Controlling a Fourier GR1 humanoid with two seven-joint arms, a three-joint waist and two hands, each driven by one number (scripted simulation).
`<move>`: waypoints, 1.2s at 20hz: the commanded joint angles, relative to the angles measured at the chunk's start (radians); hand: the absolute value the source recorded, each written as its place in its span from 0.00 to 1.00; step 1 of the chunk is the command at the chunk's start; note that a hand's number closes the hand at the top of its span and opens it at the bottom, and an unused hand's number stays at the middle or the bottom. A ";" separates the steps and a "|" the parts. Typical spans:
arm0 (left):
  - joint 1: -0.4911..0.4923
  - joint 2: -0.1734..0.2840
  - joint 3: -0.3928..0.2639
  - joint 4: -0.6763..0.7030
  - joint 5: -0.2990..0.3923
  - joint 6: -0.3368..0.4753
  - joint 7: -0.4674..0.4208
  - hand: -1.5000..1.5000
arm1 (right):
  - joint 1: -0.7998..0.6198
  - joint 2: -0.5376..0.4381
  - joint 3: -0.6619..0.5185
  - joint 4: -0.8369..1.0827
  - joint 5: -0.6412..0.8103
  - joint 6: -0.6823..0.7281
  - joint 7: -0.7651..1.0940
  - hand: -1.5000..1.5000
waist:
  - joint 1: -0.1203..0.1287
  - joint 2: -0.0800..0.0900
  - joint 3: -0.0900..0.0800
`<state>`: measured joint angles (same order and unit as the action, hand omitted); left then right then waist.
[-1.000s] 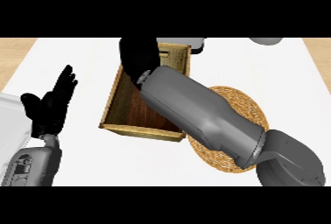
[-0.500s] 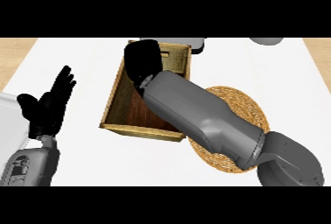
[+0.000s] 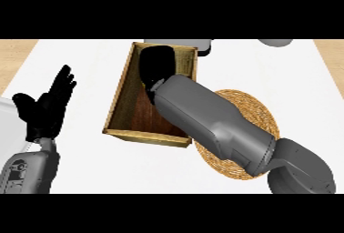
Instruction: Pick the lemon from the placemat and place it in the basket
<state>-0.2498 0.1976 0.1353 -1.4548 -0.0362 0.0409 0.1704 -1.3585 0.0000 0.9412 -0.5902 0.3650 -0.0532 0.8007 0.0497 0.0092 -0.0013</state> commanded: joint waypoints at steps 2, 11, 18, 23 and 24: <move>0.065 -0.011 -0.015 -0.032 -0.010 -0.004 -0.029 0.50 | -0.021 0.000 -0.036 0.003 -0.025 -0.099 0.021 0.00 | 0.015 0.001 0.000; -0.014 -0.002 0.006 0.006 0.002 0.003 0.010 0.50 | 0.003 0.000 -0.162 -0.108 -0.057 -0.436 0.031 0.00 | -0.008 -0.002 0.001; 0.052 -0.008 0.014 -0.012 -0.010 0.024 0.003 0.50 | 0.078 -0.047 -0.318 -0.246 -0.067 -0.528 0.080 0.00 | -0.059 -0.016 0.002; 0.108 0.012 0.037 -0.069 0.015 -0.001 -0.013 0.50 | 0.220 -0.172 -0.391 -0.463 -0.097 -0.530 0.086 0.00 | -0.072 -0.022 0.003; 0.047 0.005 0.027 -0.028 -0.004 0.022 0.013 0.50 | 0.263 -0.178 -0.395 -0.494 -0.089 -0.545 0.069 0.00 | -0.076 -0.017 0.002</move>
<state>-0.1862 0.2099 0.1687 -1.4845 -0.0304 0.0486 0.1672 -1.2031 -0.1238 0.5862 -0.9527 0.2845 -0.5576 0.8565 -0.0151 -0.0087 0.0010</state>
